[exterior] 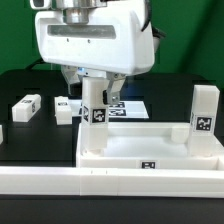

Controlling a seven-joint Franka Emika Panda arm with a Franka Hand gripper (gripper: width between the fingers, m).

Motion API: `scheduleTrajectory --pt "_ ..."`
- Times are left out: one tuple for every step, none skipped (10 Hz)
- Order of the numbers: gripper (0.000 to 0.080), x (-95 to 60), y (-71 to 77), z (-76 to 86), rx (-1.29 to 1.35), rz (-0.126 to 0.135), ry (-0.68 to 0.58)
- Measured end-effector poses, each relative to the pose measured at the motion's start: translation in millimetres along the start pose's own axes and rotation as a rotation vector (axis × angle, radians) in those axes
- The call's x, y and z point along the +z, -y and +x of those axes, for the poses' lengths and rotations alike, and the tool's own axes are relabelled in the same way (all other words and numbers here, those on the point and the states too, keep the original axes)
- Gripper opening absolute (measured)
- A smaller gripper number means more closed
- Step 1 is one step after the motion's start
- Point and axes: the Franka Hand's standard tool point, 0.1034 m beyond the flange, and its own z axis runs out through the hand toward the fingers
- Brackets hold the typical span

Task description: Assemble desk

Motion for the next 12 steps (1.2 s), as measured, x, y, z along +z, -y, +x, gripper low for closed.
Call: scheduleTrajectory --pt "0.0648 -0.3 2.2 -1.4 -0.071 0.0 0.0" --pt "0.0648 -0.1 3.5 -2.8 -0.174 -0.003 -0.001" --pt "0.0648 0.1 5.0 -4.3 -0.286 -0.006 -0.002" --pt "0.0649 0.3 5.6 -5.0 -0.395 -0.01 -0.003" --pt "0.0649 0.3 5.6 -5.0 -0.498 -0.01 -0.002" --pt "0.0649 0.3 5.8 -5.2 -0.594 -0.018 -0.004" --pt "0.0649 0.4 6.2 -5.6 -0.707 -0.033 -0.008" --pt "0.0649 -0.3 7.6 -5.9 -0.795 -0.046 -0.011" --pt "0.0649 -0.8 7.6 -5.1 -0.9 -0.059 -0.012" --pt "0.0649 -0.9 7.1 -4.6 -0.983 -0.068 -0.012" --pt "0.0649 -0.9 6.2 -3.5 -1.06 -0.069 -0.012" --pt "0.0649 -0.6 3.8 -1.8 -1.119 -0.07 -0.009"
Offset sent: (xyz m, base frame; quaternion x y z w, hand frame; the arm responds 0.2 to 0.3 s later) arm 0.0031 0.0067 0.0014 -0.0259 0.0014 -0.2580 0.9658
